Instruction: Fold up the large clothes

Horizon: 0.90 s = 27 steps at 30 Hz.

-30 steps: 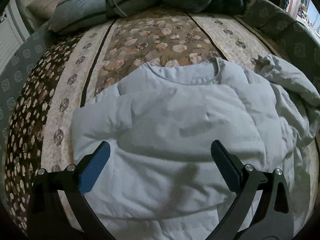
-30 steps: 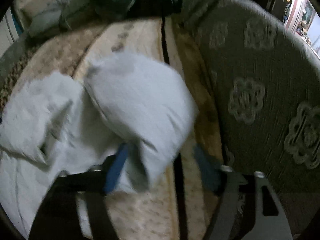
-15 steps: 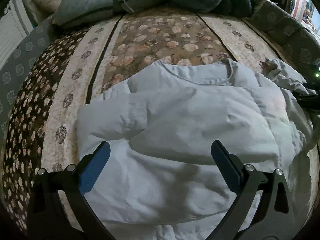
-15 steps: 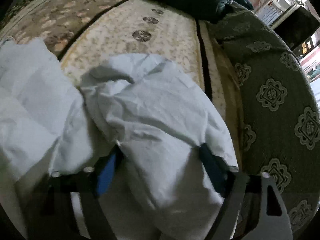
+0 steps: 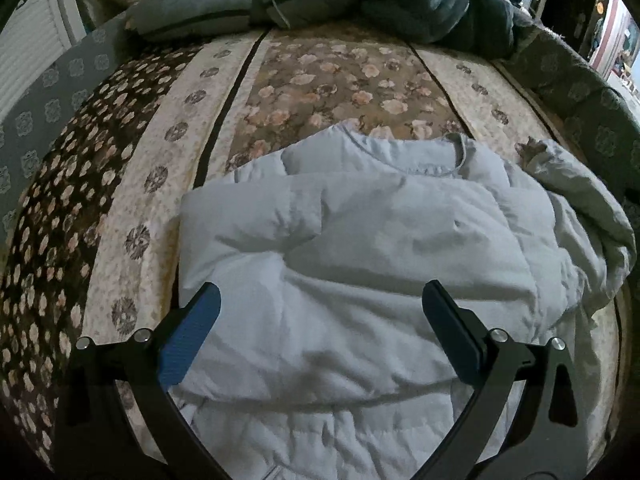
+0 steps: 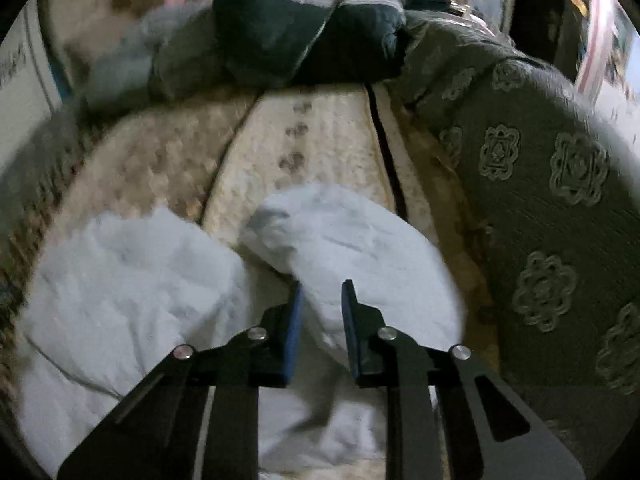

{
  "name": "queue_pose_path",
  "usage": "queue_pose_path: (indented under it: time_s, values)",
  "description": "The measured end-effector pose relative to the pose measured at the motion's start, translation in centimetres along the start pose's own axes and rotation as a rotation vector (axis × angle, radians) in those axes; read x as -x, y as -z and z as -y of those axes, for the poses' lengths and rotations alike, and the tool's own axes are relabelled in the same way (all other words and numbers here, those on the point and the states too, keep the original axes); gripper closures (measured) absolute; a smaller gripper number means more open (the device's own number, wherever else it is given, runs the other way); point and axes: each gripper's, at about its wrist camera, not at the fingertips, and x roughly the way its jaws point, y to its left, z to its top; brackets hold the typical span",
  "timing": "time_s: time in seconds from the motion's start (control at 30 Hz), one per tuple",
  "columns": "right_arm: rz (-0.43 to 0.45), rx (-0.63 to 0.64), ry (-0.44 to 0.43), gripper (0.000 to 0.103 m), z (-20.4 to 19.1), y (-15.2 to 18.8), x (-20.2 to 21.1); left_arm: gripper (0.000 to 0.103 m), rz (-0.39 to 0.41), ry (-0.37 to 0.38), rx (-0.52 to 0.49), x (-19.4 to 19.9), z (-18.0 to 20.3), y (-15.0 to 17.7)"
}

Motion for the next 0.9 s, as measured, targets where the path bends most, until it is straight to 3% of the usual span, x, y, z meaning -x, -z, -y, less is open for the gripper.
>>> queue_pose_path:
  time_s: [0.03, 0.07, 0.13, 0.2, 0.3, 0.4, 0.47, 0.5, 0.57, 0.67, 0.77, 0.9]
  values:
    - [-0.027, 0.012, -0.027, 0.076, -0.3, 0.0, -0.6, 0.003, 0.0, 0.0, 0.0, 0.2, 0.0, 0.2]
    - [-0.029, 0.02, -0.035, 0.049, -0.2, -0.2, -0.8, 0.003, 0.004, 0.004, 0.002, 0.5, -0.1, 0.5]
    - [-0.014, 0.086, 0.05, 0.014, -1.6, -0.4, -1.5, 0.003, 0.007, 0.011, -0.005, 0.8, 0.0, 0.8]
    - [-0.028, 0.139, 0.09, 0.014, -2.6, -0.8, -3.1, 0.003, 0.001, 0.004, -0.024, 0.5, 0.3, 0.9]
    - [-0.142, 0.138, 0.134, 0.014, -3.0, -1.8, -7.2, 0.003, -0.008, -0.007, -0.05, -0.3, 0.8, 0.4]
    - [-0.185, 0.164, 0.271, 0.018, -2.8, -2.3, -10.7, 0.003, -0.007, 0.0, -0.061, -1.1, 1.2, 0.0]
    - [-0.227, 0.178, 0.326, 0.042, -2.1, -2.3, -12.8, 0.003, -0.015, 0.014, -0.063, -1.7, 1.2, -0.1]
    - [-0.241, 0.175, 0.324, 0.048, -1.8, -2.2, -13.4, 0.003, -0.021, 0.018, -0.066, -2.0, 1.2, 0.0]
    - [-0.244, 0.134, 0.266, 0.067, -0.9, -2.2, -13.7, 0.003, -0.031, 0.01, -0.078, -2.9, 1.3, 0.2]
    - [-0.174, -0.013, 0.134, 0.083, 1.3, -2.5, -12.0, 0.003, -0.041, 0.008, -0.082, -3.7, 1.5, 0.4]
    - [-0.108, -0.184, -0.013, 0.086, 4.1, -1.8, -9.5, 0.003, -0.044, 0.007, -0.073, -3.7, 1.9, 0.3]
    - [-0.048, -0.187, -0.112, 0.087, 4.8, -0.3, -5.6, 0.003, -0.017, 0.012, -0.084, -2.3, 2.6, -0.1]
